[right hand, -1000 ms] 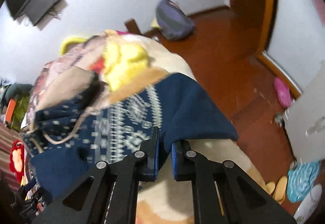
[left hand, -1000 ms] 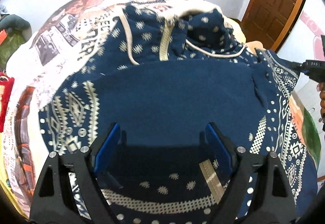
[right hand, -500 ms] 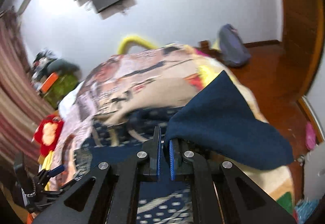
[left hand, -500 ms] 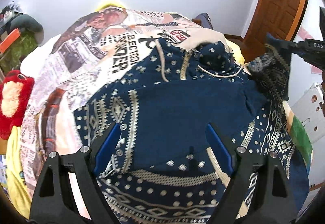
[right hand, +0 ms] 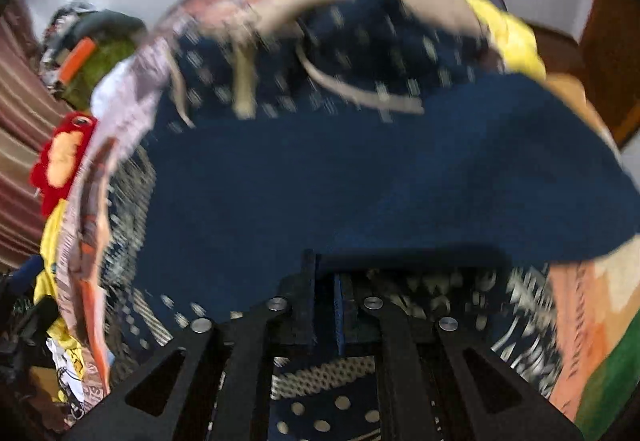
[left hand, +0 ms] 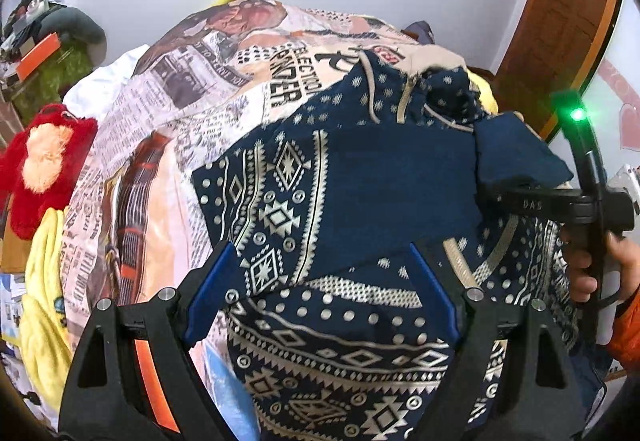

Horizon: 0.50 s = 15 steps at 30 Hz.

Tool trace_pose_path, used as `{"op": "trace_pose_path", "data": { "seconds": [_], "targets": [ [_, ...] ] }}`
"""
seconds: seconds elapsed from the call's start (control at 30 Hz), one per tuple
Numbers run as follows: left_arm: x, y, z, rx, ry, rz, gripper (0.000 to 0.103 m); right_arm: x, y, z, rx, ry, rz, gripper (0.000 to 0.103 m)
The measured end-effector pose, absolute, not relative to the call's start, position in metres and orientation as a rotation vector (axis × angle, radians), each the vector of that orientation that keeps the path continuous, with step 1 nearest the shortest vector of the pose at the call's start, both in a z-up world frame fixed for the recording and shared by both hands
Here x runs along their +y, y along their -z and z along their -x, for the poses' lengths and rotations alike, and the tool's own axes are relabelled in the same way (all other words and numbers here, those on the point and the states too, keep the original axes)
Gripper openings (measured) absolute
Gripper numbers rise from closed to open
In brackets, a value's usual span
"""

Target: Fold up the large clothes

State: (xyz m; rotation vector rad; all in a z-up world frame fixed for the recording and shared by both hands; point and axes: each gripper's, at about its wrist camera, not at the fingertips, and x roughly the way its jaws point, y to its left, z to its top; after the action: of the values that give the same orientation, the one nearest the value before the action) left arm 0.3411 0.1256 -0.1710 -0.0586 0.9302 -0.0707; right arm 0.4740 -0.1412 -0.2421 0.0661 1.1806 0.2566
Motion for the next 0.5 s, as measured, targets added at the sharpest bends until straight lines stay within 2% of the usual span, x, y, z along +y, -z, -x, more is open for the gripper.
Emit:
{"op": "trace_pose_path", "data": {
  "seconds": [0.3,0.5],
  "targets": [
    [0.106,0.178,-0.340,0.962,0.094,0.043,0.086,-0.163,0.253,-0.435,1.275,-0.339,-0.025,0.005],
    [0.063,0.162,-0.350,0.942,0.160,-0.031,0.086,-0.193,0.226,-0.404,1.180,-0.362,0.051,0.005]
  ]
}}
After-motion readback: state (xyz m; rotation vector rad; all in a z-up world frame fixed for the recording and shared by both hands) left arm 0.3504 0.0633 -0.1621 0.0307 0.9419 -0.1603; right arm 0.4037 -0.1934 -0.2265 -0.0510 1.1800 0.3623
